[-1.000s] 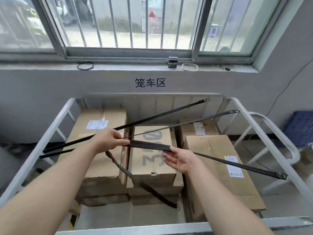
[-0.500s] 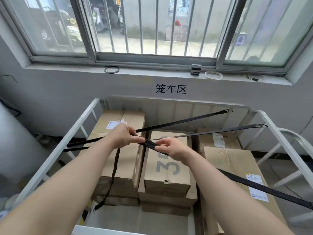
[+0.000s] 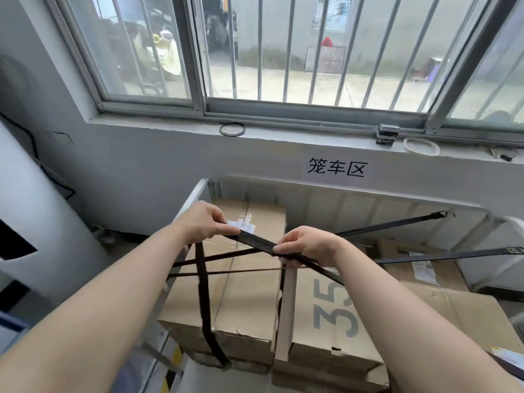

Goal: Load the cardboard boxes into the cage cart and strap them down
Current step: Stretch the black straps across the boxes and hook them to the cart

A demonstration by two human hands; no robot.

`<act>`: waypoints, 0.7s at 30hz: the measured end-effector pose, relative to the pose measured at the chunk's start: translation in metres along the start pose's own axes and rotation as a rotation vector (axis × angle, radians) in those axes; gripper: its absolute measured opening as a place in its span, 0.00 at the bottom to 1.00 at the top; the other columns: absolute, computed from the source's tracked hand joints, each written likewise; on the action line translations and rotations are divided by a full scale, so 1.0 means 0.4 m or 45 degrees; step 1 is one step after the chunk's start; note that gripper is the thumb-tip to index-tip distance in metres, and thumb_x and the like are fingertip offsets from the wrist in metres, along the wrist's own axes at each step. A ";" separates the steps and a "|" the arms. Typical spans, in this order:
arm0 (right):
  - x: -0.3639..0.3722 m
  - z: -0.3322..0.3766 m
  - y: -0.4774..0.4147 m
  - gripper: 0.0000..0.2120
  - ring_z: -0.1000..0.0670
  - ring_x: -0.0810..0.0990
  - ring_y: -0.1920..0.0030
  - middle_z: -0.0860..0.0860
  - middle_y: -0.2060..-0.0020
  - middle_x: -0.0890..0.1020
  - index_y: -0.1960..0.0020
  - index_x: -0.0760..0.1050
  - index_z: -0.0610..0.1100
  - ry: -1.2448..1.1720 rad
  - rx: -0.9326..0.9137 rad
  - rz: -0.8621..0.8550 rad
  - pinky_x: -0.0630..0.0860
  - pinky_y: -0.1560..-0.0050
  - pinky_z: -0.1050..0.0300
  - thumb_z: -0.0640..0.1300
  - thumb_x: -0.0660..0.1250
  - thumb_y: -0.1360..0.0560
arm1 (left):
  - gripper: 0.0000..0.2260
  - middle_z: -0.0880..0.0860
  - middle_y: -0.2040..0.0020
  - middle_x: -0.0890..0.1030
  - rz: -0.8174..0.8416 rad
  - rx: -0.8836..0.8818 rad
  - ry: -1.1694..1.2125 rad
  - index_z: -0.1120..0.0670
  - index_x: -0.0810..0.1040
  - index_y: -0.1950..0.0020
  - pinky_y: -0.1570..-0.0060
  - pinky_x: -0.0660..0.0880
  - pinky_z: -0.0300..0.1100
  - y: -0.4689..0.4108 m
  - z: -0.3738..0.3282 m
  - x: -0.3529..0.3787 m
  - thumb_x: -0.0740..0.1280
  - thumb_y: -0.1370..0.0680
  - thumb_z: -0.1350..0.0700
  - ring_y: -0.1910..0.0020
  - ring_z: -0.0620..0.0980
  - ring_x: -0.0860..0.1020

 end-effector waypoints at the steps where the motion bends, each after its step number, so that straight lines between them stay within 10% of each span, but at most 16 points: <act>1: 0.005 0.012 -0.031 0.06 0.52 0.74 0.72 0.50 0.70 0.80 0.58 0.79 0.40 -0.009 0.010 -0.015 0.71 0.66 0.59 0.41 0.68 0.24 | 0.17 0.50 0.72 0.73 0.017 0.004 -0.005 0.60 0.82 0.62 0.68 0.68 0.39 -0.025 0.014 -0.016 0.79 0.34 0.47 0.73 0.46 0.68; 21: -0.004 0.234 -0.515 0.06 0.52 0.74 0.72 0.48 0.68 0.82 0.57 0.82 0.40 0.014 0.027 -0.286 0.75 0.64 0.59 0.42 0.69 0.24 | 0.09 0.50 0.55 0.84 0.125 0.123 0.165 0.54 0.83 0.53 0.51 0.75 0.38 -0.451 0.215 -0.181 0.76 0.28 0.51 0.52 0.47 0.80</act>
Point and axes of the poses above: each hand's wrist, its own y-axis away from the middle knuckle, its own x-axis out of the palm, z = x × y, the point moved 3 cm from there along -y, towards the middle knuckle
